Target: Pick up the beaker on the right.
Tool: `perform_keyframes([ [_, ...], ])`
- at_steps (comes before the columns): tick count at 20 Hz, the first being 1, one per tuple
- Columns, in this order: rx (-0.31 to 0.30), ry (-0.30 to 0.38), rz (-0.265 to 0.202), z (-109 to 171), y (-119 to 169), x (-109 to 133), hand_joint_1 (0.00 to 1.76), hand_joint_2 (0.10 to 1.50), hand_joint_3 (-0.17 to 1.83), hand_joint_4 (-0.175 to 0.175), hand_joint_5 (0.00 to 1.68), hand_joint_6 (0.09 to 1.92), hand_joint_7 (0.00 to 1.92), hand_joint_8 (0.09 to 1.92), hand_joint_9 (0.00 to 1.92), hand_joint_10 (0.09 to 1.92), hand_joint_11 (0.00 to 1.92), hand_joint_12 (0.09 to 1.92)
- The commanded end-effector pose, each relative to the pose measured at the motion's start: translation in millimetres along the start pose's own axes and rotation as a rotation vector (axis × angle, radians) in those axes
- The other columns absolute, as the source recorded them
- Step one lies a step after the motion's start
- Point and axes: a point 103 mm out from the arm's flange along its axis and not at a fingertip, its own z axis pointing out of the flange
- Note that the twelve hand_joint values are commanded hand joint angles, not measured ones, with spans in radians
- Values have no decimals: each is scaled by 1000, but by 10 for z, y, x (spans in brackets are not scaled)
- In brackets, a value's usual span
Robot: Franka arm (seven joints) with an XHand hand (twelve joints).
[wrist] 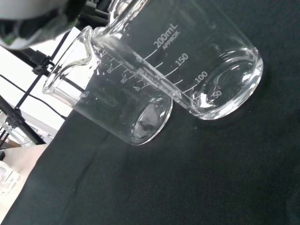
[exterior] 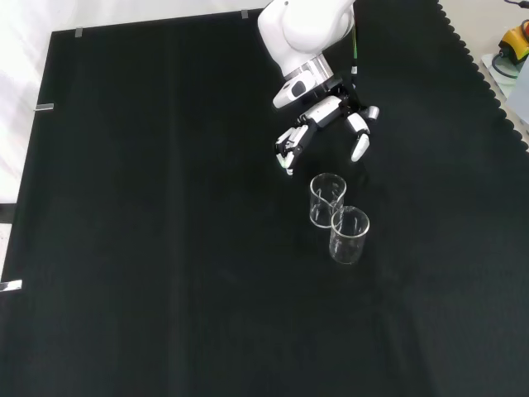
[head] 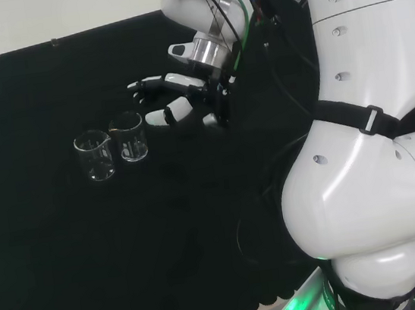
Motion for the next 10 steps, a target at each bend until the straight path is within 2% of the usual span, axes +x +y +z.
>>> perform_keyframes([
  [1,2,5,-10,65,33,2,797,331,973,-71,329,87,276,651,377,644,0,1299],
  [4,-12,47,-16,103,46,-20,832,334,982,-71,349,87,286,657,381,644,0,1293],
  [10,-20,55,-26,161,72,-28,862,327,998,-71,367,87,298,662,388,642,0,1296],
])
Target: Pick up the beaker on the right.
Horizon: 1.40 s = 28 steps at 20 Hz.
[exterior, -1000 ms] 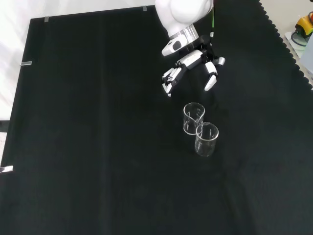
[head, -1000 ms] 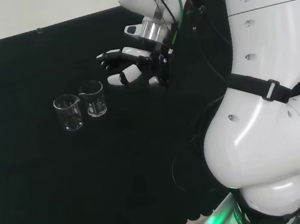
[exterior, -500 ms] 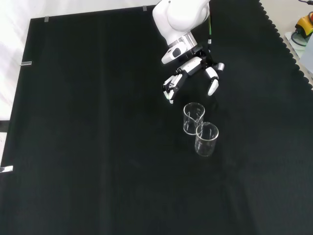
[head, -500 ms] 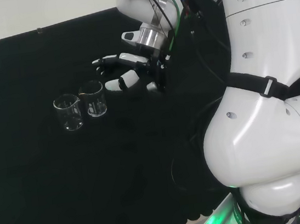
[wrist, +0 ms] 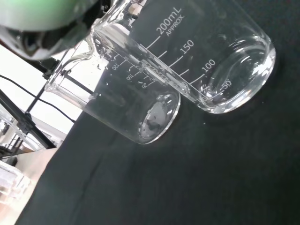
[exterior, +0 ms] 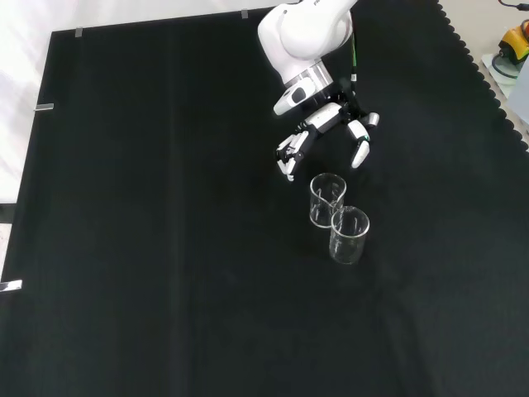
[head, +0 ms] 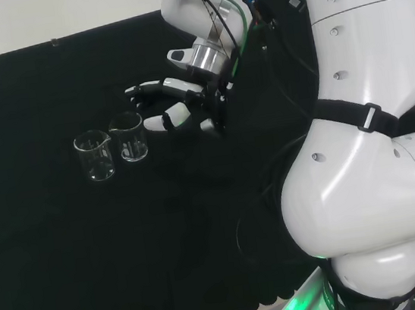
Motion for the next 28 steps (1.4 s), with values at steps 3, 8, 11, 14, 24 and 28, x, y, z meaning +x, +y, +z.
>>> perform_keyframes([
  [3,2,7,-7,70,24,-26,864,323,1010,-71,371,87,300,663,388,640,0,1299],
  [8,30,-11,-10,105,39,-37,865,316,1025,-71,375,87,304,666,389,636,0,1300],
  [11,38,-14,-11,141,83,-36,865,314,1027,-71,377,87,310,668,390,636,0,1300],
  [14,40,-12,-15,132,95,-49,866,311,1030,-68,402,87,340,681,401,639,0,1299],
  [24,25,14,-23,218,166,-68,872,304,1029,-67,428,87,373,692,420,638,0,1305],
  [28,22,22,-27,251,168,-62,872,303,1028,-68,428,87,374,693,420,636,0,1306],
])
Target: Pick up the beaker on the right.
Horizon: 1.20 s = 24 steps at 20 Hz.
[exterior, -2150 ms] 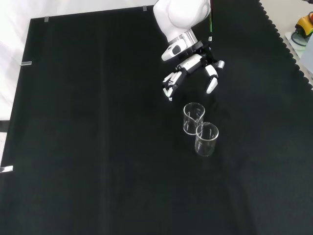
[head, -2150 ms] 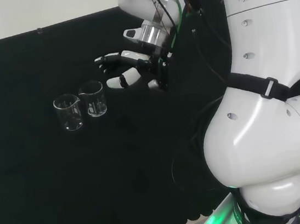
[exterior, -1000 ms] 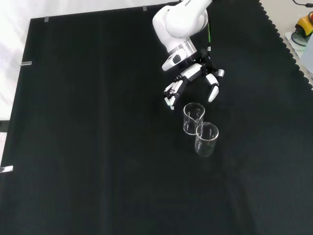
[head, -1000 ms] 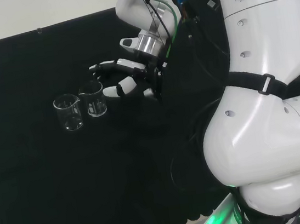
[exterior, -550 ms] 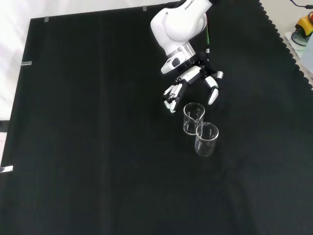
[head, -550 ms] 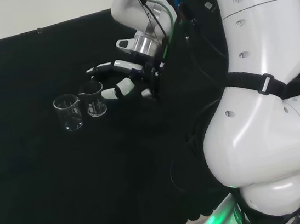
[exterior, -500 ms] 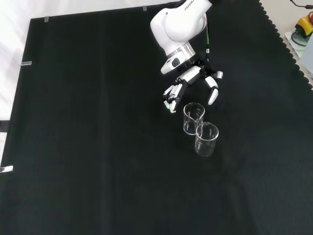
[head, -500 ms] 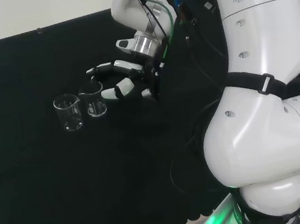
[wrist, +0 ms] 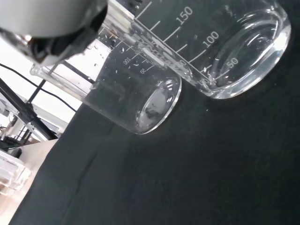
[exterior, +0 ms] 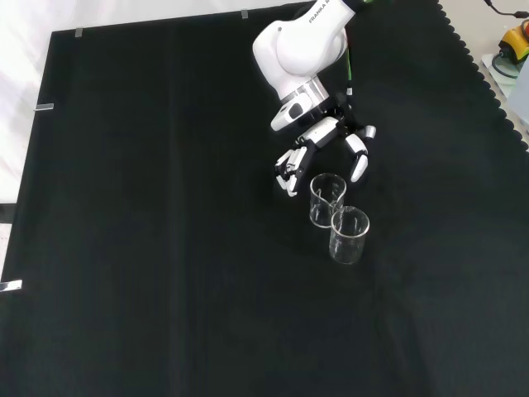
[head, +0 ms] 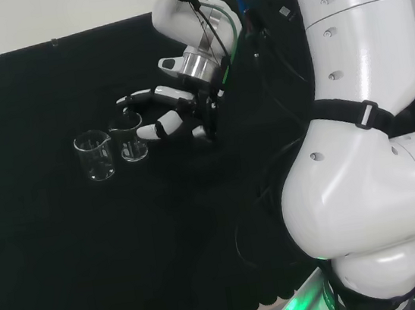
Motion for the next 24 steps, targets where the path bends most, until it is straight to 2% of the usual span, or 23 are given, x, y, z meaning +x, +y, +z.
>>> perform_keyframes([
  [1,-5,9,-3,42,0,2,871,303,1027,-68,427,87,374,693,419,635,0,1306],
  [10,-7,22,4,131,-18,-3,860,305,1025,-67,416,87,354,687,401,626,0,1305],
  [24,-44,28,11,217,10,-24,851,308,1020,-67,425,87,352,690,399,624,0,1294],
])
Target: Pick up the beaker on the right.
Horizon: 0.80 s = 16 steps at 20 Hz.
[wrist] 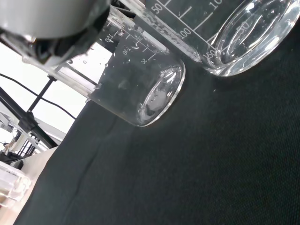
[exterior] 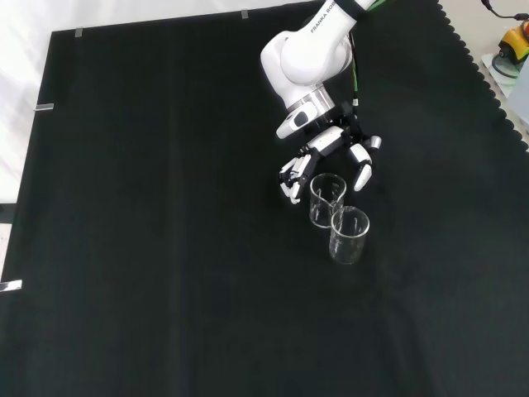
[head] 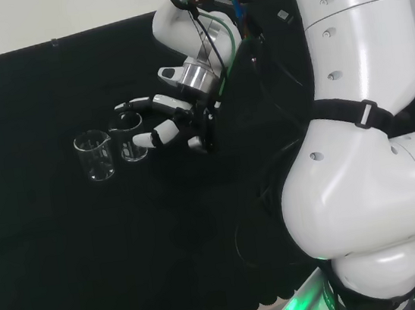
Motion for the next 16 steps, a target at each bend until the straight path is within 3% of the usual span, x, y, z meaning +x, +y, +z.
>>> perform_keyframes([
  [1,2,2,-3,6,3,-10,851,308,1019,-67,428,87,353,691,399,625,0,1293],
  [16,46,-11,-17,-8,92,-32,871,312,1010,-59,463,87,380,697,413,626,0,1301],
])
